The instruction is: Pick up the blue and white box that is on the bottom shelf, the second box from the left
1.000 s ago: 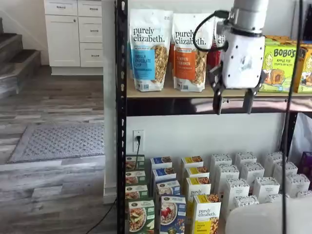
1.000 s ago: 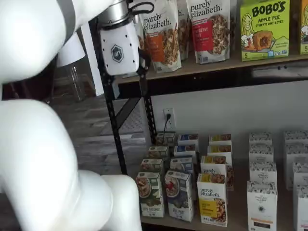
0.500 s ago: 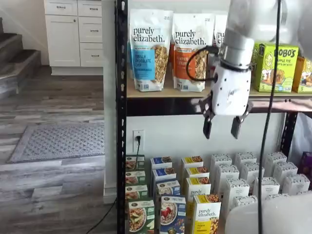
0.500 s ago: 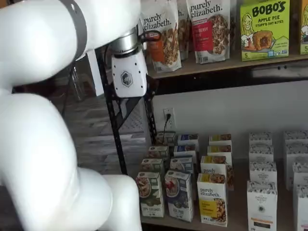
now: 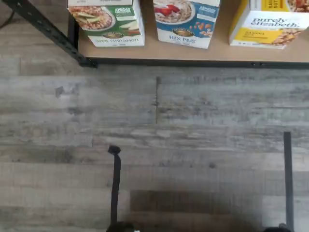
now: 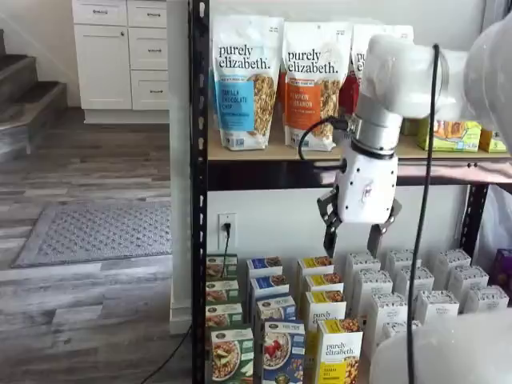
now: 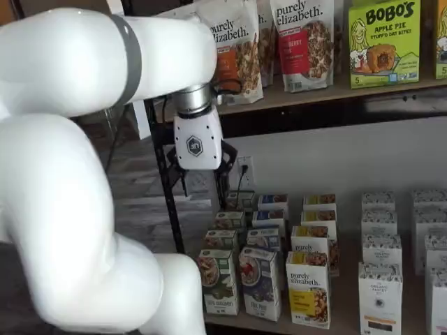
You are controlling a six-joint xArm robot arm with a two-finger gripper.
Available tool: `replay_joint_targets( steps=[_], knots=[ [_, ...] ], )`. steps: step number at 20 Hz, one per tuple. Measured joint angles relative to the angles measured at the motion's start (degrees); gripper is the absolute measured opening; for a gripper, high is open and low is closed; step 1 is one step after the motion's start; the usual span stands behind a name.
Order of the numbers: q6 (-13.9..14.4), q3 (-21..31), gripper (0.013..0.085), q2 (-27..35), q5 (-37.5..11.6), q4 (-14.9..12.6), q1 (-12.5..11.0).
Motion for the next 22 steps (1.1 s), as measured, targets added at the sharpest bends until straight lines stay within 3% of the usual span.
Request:
replay_joint_targets(
  steps=[11,22],
  knots=[
    [-0.47,7.13,0.0850,7.36,-15.23,0.88,1.15],
    [0.06,9.75,0.0850,17.34,-28.14,1.91,3.48]
  ],
)
